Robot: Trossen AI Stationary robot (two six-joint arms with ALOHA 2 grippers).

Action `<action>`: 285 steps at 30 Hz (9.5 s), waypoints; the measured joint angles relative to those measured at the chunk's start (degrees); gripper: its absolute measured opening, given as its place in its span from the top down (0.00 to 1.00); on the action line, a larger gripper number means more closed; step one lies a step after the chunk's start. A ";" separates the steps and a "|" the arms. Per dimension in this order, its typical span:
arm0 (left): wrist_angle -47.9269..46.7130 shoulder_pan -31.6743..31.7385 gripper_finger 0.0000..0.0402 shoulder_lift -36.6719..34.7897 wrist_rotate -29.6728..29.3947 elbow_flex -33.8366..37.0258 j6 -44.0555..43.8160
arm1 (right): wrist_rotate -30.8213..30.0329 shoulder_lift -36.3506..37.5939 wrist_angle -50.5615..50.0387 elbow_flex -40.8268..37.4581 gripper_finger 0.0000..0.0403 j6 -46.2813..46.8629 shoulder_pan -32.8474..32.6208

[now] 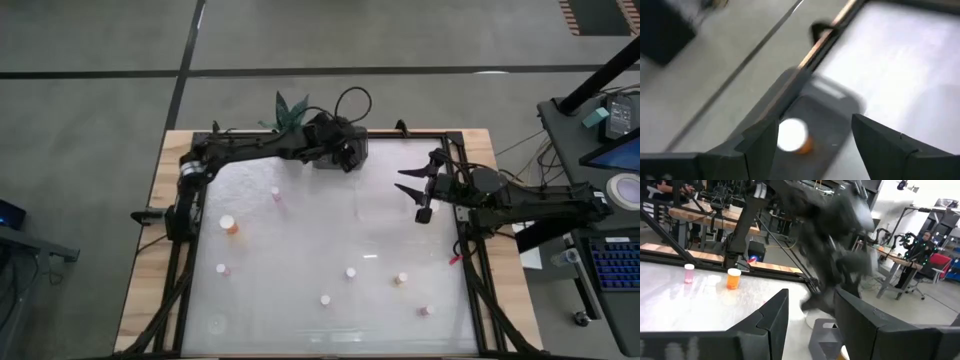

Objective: Pick and place medicine bottles into bin by pill shape (circle, oval)
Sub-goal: Put the small pink pill bottle into the white bin

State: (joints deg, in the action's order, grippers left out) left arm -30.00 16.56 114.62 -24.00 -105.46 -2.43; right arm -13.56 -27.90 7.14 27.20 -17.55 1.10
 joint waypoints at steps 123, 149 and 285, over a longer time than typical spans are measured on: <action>27.55 -31.67 0.41 -61.84 -0.53 63.68 24.13 | 5.05 -74.66 -48.19 51.40 0.53 41.10 -24.32; 27.57 -31.67 0.41 -61.84 -0.53 63.68 24.15 | 5.18 -71.66 -46.00 49.31 0.71 41.16 -23.76; 28.55 -31.63 0.41 -61.80 -0.54 63.70 24.37 | 3.48 -48.80 -39.10 46.76 0.56 36.51 -8.90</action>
State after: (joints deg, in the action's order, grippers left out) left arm -1.45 -15.07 52.82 -24.54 -41.76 21.94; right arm -10.09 -76.70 -31.97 73.96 18.96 -7.81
